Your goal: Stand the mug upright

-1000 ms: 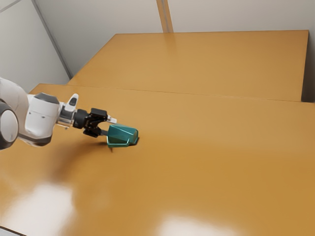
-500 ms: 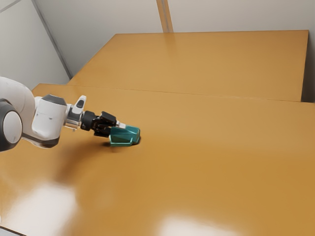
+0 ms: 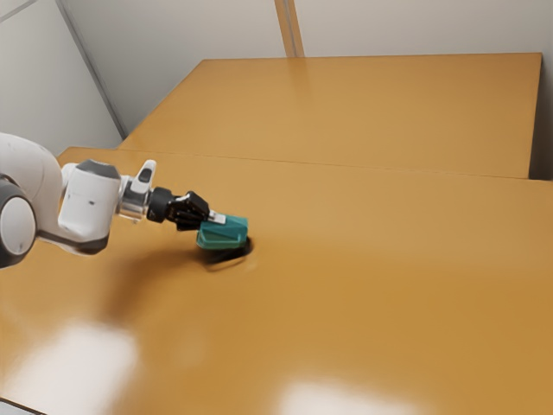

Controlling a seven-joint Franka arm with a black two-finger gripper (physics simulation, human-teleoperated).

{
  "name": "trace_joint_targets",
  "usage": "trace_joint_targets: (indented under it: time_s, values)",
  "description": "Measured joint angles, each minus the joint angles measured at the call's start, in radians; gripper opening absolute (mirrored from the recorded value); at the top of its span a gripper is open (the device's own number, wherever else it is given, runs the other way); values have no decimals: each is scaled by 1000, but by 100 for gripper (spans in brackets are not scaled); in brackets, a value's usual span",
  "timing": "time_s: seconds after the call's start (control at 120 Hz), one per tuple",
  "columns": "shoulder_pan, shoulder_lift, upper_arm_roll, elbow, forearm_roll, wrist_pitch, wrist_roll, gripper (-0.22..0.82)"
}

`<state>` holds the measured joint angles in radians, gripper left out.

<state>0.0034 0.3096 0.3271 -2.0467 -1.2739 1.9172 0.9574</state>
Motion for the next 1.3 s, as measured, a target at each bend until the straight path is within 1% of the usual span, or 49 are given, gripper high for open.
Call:
trace_joint_targets:
  time_s: [0.117,0.175,0.258,0.333,0.475,0.567,0.733,0.892,1.033,1.075,1.2,1.3]
  values:
    - [-4,-22,-1,16,3,-9,-6,-14]
    - [-9,-42,-2,49,57,-7,-16,-15]
    - [-17,-58,-5,148,266,-1,-51,-15]
    - [-22,-64,-18,207,486,6,-97,-15]
    - [-46,-65,-62,241,852,16,-217,-15]
    - [-55,-58,-78,244,998,34,-303,-15]
    - [-62,-32,-94,228,1098,101,-455,-15]
    - [-75,-9,-97,192,1123,185,-577,-15]
    - [-76,-3,-97,180,1130,227,-663,-15]
    - [-76,0,-97,179,1130,234,-684,-10]
    - [-79,9,-98,178,1130,248,-738,18]
    - [-82,10,-98,179,1130,255,-775,33]
